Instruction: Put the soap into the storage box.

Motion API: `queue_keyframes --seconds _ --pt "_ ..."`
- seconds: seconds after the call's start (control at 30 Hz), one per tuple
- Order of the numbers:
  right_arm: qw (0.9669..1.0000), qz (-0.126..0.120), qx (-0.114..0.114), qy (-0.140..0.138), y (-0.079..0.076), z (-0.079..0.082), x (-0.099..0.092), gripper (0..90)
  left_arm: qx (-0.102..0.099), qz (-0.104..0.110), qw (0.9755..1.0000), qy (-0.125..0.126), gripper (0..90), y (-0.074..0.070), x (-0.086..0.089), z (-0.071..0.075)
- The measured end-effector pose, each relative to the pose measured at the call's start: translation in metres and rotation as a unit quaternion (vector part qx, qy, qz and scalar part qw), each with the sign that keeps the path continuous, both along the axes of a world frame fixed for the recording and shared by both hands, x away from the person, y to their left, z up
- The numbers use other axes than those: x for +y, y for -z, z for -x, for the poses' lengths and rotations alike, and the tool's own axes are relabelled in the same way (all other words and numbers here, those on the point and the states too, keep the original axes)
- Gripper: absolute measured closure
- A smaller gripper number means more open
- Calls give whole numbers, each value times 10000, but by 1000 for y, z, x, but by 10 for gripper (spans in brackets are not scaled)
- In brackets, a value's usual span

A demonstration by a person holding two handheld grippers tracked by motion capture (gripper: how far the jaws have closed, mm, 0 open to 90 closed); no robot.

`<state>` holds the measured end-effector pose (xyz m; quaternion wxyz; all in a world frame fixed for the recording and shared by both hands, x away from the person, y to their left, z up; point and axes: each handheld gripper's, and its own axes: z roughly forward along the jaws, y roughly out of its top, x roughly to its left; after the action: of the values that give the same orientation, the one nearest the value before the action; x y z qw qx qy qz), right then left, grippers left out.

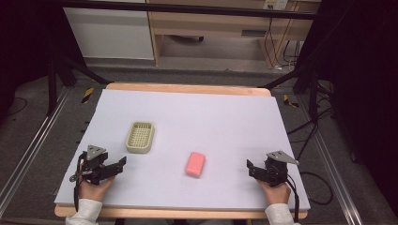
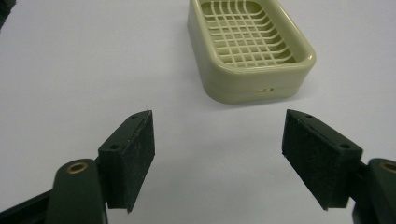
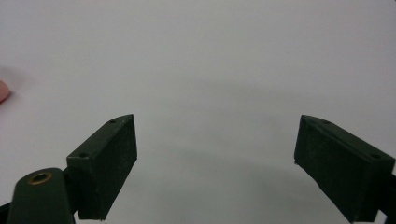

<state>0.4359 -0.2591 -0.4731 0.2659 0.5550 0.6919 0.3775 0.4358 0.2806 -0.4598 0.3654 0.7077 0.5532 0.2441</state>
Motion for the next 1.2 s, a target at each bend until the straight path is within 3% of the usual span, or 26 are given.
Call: queue_keyframes --seconds 0.23,0.8,1.2 --pt "9999 42 138 4 1 -1 0 129 2 10 9999 123 247 -2 -11 2" --pt "9999 58 146 45 0 0 -2 129 -6 49 9985 542 240 -10 -36 10" --pt "9999 74 121 39 -1 1 -1 129 10 74 9977 672 222 -14 -49 11"
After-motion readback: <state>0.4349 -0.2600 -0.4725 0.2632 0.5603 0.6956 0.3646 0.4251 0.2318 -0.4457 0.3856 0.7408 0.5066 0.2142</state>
